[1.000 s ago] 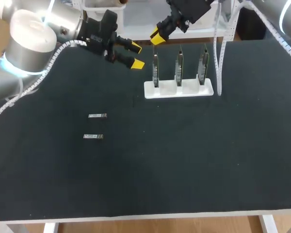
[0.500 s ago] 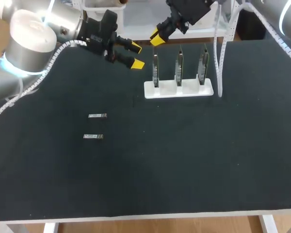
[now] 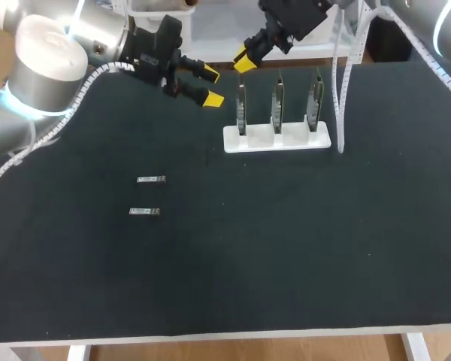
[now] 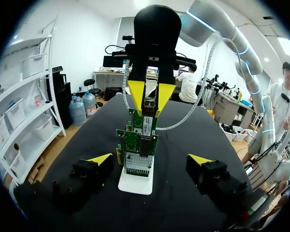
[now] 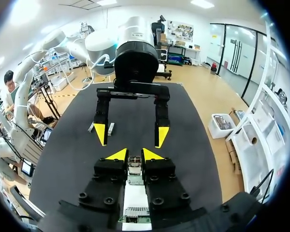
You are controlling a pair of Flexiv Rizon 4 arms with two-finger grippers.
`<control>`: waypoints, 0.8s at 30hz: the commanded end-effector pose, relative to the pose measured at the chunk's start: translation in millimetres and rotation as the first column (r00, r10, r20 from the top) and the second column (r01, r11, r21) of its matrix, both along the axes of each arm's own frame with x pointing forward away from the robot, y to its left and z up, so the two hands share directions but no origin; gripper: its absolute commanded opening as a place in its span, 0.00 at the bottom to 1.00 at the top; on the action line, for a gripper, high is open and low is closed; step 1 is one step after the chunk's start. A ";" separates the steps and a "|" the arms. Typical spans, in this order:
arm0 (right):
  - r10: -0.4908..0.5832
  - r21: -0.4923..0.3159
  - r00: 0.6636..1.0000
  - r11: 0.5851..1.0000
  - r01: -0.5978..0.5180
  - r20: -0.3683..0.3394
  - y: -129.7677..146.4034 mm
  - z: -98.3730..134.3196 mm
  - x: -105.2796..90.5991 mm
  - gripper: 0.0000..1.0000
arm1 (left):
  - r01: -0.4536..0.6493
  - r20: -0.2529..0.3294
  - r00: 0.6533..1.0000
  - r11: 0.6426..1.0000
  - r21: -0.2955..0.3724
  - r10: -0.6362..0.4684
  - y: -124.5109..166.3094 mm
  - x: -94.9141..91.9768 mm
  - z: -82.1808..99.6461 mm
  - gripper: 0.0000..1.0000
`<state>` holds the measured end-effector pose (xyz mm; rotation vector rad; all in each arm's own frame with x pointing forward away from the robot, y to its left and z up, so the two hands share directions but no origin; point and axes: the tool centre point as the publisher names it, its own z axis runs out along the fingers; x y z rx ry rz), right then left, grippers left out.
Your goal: Pick up the optical module with the left hand, and insert it into the network port with the right hand.
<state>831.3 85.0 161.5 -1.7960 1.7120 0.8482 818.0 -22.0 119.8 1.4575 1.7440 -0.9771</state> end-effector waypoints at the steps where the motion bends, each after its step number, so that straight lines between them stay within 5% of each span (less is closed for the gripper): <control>1: 0.488 0.120 0.746 0.863 -0.492 -0.453 1.2 0.3 8.3 0.00 | 0.002 -0.005 1.000 1.000 0.005 -0.002 -0.8 2.1 0.8 1.00; 7: 0.495 0.129 0.743 0.859 -0.495 -0.450 1.1 1.4 8.4 0.03 | 0.002 -0.005 1.000 1.000 0.005 -0.002 -0.8 2.1 0.8 1.00; 8: 0.500 0.142 0.742 0.858 -0.494 -0.446 1.0 2.4 8.2 0.32 | 0.002 -0.005 1.000 1.000 0.005 -0.002 -0.8 2.1 0.8 1.00; 9: 0.501 0.146 0.741 0.858 -0.493 -0.447 0.9 3.6 8.0 0.93 | 0.002 -0.005 1.000 1.000 0.005 -0.002 -0.8 2.1 0.8 1.00; 10: 0.501 0.153 0.742 0.859 -0.488 -0.445 1.2 4.8 8.1 1.00 | 0.002 -0.005 1.000 1.000 0.005 -0.002 -0.8 2.1 0.8 1.00; 24: 0.499 0.161 0.755 0.862 -0.480 -0.425 2.4 14.9 7.1 1.00 | 0.002 -0.005 1.000 1.000 0.005 -0.002 -0.8 2.1 0.8 1.00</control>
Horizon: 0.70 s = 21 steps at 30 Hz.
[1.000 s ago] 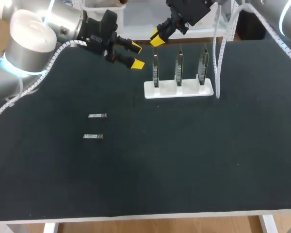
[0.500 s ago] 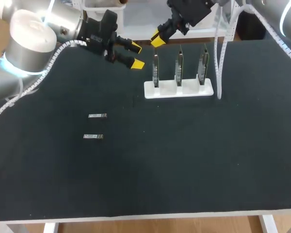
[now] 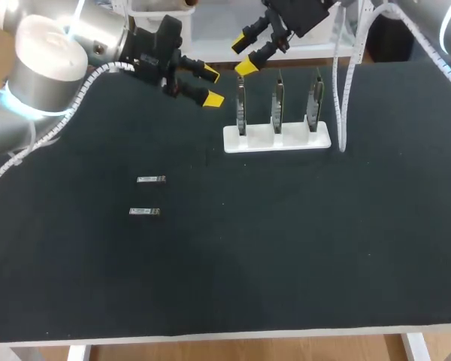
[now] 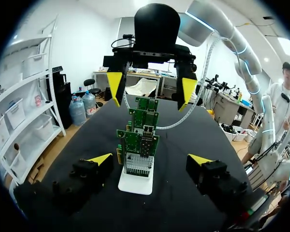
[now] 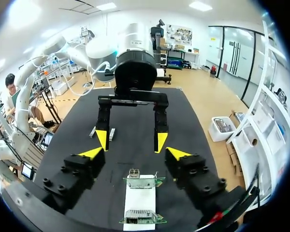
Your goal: Pick up the optical module with the left hand, and insert it into the network port with the right hand.
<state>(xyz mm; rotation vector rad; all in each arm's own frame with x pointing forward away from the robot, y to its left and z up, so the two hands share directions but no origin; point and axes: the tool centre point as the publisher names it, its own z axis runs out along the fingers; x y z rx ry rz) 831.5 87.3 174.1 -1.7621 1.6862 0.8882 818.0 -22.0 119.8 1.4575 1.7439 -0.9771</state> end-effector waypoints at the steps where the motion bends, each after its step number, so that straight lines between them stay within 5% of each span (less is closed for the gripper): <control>1: 0.505 0.125 0.757 0.856 -0.502 -0.415 0.1 2.4 6.4 1.00 | 0.002 -0.005 1.000 1.000 0.005 -0.002 -0.8 2.1 0.8 1.00; 2: 0.506 0.127 0.757 0.855 -0.502 -0.414 0.0 2.3 5.8 1.00 | 0.002 -0.005 1.000 1.000 0.005 -0.002 -0.8 2.1 0.8 1.00; 3: 0.506 0.131 0.757 0.856 -0.501 -0.412 -0.1 2.0 5.5 0.45 | 0.002 -0.005 1.000 1.000 0.005 -0.002 -0.8 2.1 0.8 1.00; 4: 0.507 0.131 0.758 0.856 -0.501 -0.412 -0.4 1.5 4.9 0.15 | 0.002 -0.005 1.000 1.000 0.005 -0.002 -0.8 2.1 0.8 1.00; 5: 0.507 0.129 0.758 0.855 -0.502 -0.411 -0.5 0.9 4.2 0.00 | 0.002 -0.005 1.000 1.000 0.005 -0.002 -0.8 2.1 0.8 1.00; 21: 0.498 0.126 0.770 0.861 -0.493 -0.399 -3.6 2.7 2.6 0.00 | 0.002 -0.005 1.000 1.000 0.005 -0.002 -0.8 2.1 0.8 1.00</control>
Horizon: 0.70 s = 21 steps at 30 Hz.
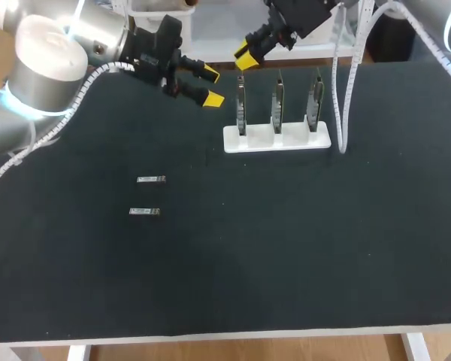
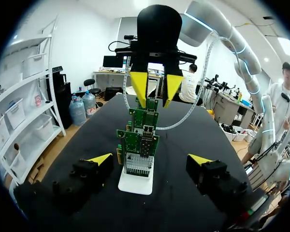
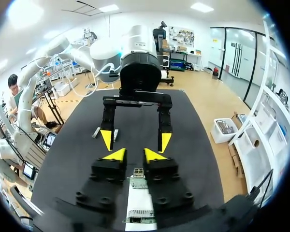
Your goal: Pick up the optical module with the left hand, and insert it into the network port with the right hand.
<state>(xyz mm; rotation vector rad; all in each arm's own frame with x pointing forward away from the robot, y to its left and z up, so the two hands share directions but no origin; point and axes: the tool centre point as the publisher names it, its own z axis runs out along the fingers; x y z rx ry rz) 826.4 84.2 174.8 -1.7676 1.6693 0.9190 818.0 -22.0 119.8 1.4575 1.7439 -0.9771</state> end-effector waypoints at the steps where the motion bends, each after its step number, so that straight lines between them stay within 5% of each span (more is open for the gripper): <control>1: 0.484 0.105 0.784 0.869 -0.484 -0.389 -0.8 2.3 7.8 0.00 | 0.002 -0.005 1.000 1.000 0.005 -0.002 -0.8 2.1 0.8 1.00; 21: 0.469 0.114 0.789 0.878 -0.465 -0.397 0.2 -8.8 15.9 0.00 | 0.002 -0.005 1.000 1.000 0.005 -0.002 -0.8 2.1 0.8 1.00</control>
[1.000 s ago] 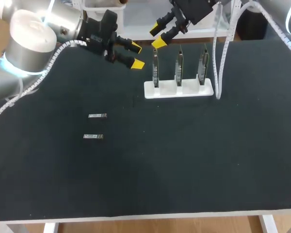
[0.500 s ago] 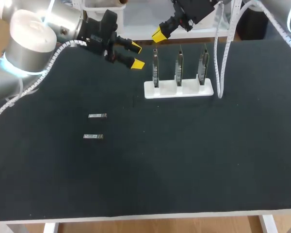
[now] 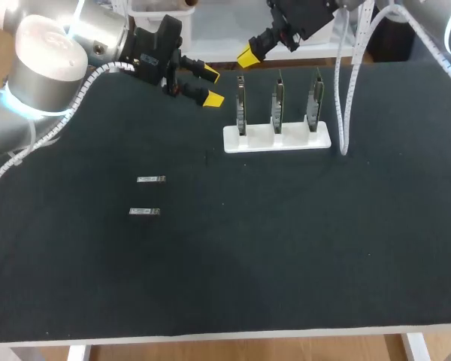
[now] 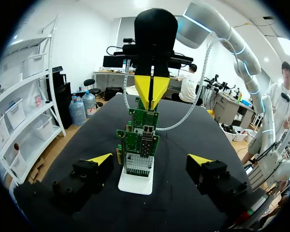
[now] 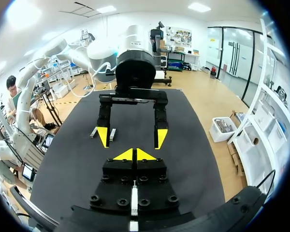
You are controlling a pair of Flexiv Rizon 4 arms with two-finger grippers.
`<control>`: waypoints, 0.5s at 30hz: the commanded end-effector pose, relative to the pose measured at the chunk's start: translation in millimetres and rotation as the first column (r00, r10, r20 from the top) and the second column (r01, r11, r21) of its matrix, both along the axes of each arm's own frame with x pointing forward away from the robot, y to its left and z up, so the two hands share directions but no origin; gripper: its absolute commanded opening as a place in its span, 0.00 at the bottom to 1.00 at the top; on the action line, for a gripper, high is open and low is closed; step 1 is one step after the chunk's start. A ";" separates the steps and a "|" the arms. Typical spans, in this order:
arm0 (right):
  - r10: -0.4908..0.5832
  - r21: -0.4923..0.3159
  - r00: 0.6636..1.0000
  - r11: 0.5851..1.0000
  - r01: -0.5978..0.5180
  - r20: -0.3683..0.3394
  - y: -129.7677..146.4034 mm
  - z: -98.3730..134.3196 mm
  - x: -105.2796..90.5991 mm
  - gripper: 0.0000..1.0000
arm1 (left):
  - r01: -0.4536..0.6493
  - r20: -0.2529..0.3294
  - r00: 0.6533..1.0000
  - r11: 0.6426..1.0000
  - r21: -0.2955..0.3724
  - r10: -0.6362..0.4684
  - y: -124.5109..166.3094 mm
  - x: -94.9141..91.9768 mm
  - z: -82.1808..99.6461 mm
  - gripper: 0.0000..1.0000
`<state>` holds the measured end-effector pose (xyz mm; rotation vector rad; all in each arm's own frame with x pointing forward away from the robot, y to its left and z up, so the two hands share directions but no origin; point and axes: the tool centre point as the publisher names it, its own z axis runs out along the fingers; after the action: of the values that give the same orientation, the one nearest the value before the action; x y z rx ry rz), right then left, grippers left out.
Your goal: Pick up the optical module with the left hand, and insert it into the network port with the right hand.
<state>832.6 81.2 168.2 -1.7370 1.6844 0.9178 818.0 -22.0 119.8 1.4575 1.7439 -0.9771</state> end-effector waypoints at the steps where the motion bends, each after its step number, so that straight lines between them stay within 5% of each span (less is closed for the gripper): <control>1: 0.493 0.115 0.776 0.864 -0.490 -0.393 3.6 -3.1 9.9 0.00 | 0.002 -0.005 1.000 1.000 0.005 -0.002 -0.8 2.1 0.8 1.00; 15: 0.485 0.086 0.768 0.863 -0.498 -0.419 7.6 -15.8 18.9 0.00 | 0.002 -0.005 1.000 1.000 0.005 -0.002 -0.8 2.1 0.8 1.00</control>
<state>841.6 85.5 152.4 -1.7398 1.7220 0.8593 818.0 -22.0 119.8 1.4574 1.7439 -0.9771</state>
